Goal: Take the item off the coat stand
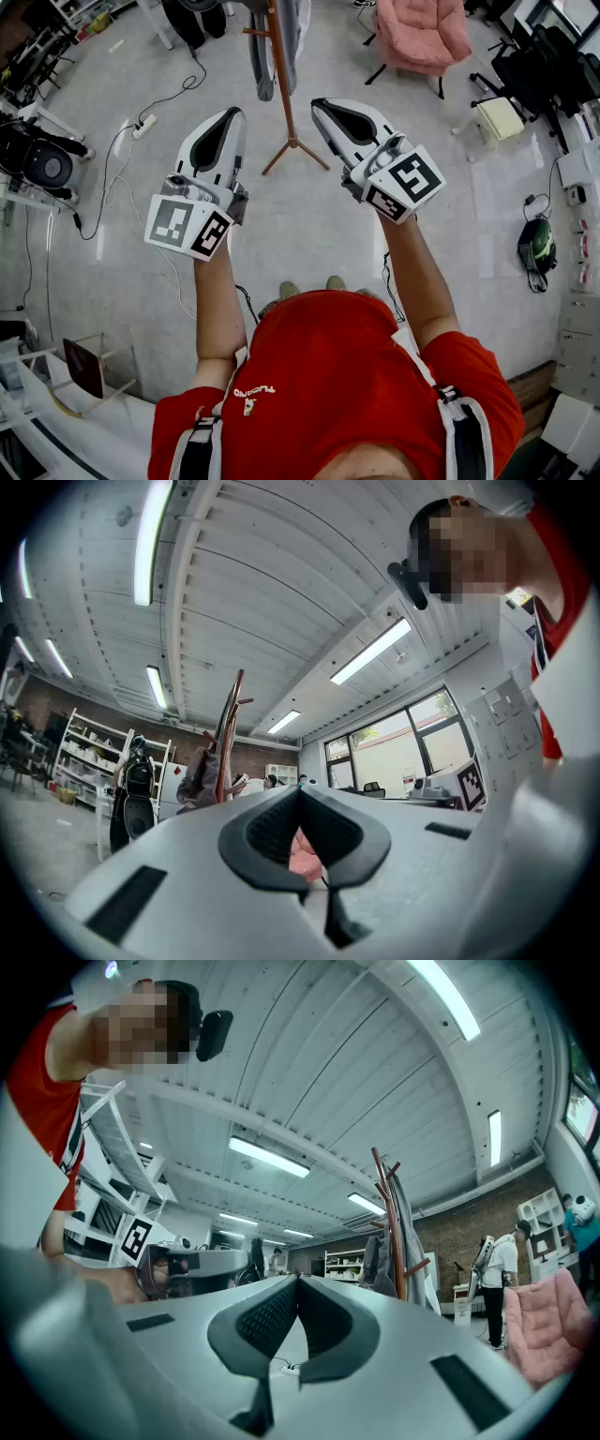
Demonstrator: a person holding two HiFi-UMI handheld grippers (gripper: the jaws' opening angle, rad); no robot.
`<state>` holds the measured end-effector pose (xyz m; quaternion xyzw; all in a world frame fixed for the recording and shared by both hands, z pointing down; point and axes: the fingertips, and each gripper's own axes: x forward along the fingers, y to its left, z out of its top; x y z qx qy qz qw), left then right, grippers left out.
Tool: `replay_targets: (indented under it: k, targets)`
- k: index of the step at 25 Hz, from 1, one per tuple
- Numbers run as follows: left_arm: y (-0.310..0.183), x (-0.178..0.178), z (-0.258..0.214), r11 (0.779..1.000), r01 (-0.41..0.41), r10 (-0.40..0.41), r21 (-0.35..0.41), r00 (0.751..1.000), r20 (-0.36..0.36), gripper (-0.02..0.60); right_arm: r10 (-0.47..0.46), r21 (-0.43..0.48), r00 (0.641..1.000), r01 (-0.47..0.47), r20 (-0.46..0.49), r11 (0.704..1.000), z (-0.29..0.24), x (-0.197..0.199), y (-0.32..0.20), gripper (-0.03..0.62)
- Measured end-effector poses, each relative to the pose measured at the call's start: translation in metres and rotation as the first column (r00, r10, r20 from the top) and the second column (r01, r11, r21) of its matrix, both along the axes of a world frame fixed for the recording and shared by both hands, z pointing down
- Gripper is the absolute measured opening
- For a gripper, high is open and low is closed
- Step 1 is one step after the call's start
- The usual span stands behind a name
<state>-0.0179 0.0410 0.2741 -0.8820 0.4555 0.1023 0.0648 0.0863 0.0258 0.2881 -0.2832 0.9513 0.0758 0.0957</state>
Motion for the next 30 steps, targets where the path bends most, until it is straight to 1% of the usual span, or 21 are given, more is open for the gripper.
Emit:
replay_targets:
  k: [4,8,20,26,30]
  targets:
    - [-0.001,-0.008,0.002,1.000,-0.002,0.002,0.000,1.000,-0.004,0.009,-0.021,-0.017,1.000,0.021,0.012,1.000,0.002,-0.010,0.000,0.020]
    - [0.000,-0.024,0.002,1.000,-0.007,0.007,-0.002,1.000,-0.018,0.009,-0.010,-0.029,1.000,0.010,0.013,1.000,0.005,-0.023,0.002,0.020]
    - [0.004,-0.095,0.010,1.000,-0.020,0.020,-0.001,0.999,-0.041,0.009,0.054,-0.050,0.998,-0.053,0.012,0.997,0.021,-0.066,0.016,0.020]
    - [-0.009,-0.123,0.013,1.000,-0.010,0.009,-0.010,0.999,-0.032,0.009,0.067,-0.054,0.998,-0.067,0.006,0.996,0.022,-0.084,0.002,0.020]
    - [-0.036,-0.133,0.015,1.000,0.001,-0.001,-0.012,1.000,-0.022,0.009,0.071,-0.050,0.997,-0.070,0.019,0.996,0.025,-0.089,-0.023,0.020]
